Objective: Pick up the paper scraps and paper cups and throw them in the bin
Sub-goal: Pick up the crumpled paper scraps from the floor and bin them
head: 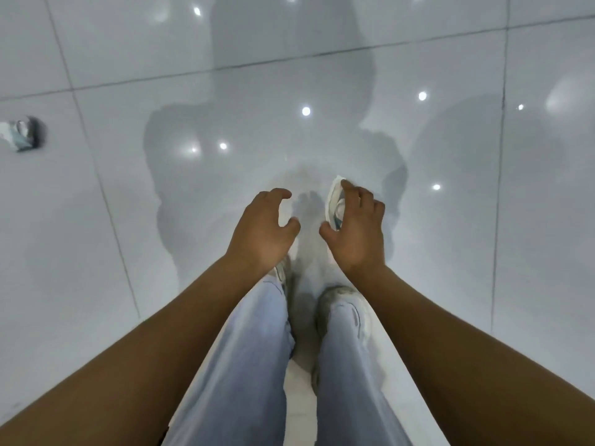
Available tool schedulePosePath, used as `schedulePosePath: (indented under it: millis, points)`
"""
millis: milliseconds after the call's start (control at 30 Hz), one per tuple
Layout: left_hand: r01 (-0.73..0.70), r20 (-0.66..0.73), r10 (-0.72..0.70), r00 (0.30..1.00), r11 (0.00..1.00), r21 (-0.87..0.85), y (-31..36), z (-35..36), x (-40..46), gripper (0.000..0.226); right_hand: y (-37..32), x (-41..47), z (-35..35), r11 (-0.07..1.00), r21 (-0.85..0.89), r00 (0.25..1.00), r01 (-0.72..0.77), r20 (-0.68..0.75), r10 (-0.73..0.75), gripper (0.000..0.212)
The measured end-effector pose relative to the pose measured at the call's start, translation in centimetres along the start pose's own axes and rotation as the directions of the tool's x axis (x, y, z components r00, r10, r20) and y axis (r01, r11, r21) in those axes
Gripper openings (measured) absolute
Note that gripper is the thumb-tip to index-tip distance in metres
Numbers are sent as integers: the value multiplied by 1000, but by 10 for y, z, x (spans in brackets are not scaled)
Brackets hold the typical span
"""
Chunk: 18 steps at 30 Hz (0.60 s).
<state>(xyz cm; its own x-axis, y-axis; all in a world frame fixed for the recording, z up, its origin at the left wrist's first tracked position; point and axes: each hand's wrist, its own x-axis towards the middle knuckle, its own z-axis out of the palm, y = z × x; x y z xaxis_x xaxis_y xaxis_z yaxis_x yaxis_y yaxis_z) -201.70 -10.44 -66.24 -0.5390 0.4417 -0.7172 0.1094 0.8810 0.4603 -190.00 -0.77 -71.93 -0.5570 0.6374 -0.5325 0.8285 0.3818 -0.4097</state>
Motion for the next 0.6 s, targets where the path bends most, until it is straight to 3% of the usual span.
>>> schedulePosePath:
  millis: [233,433,600]
  points:
    - [71,-22,-76,997,984,-163,63,-77,-84,45,-98,-84,-102,976,91,979,199,29,-202,72]
    - [129,45,-121,992,921,-367,110,-147,-154,47,-165,-140,-176,964,113,967,242,57,-250,80]
    - [117,-1,-134,991,874,-471,127,-185,-200,46,-203,-170,-212,948,100,948,301,74,-309,86]
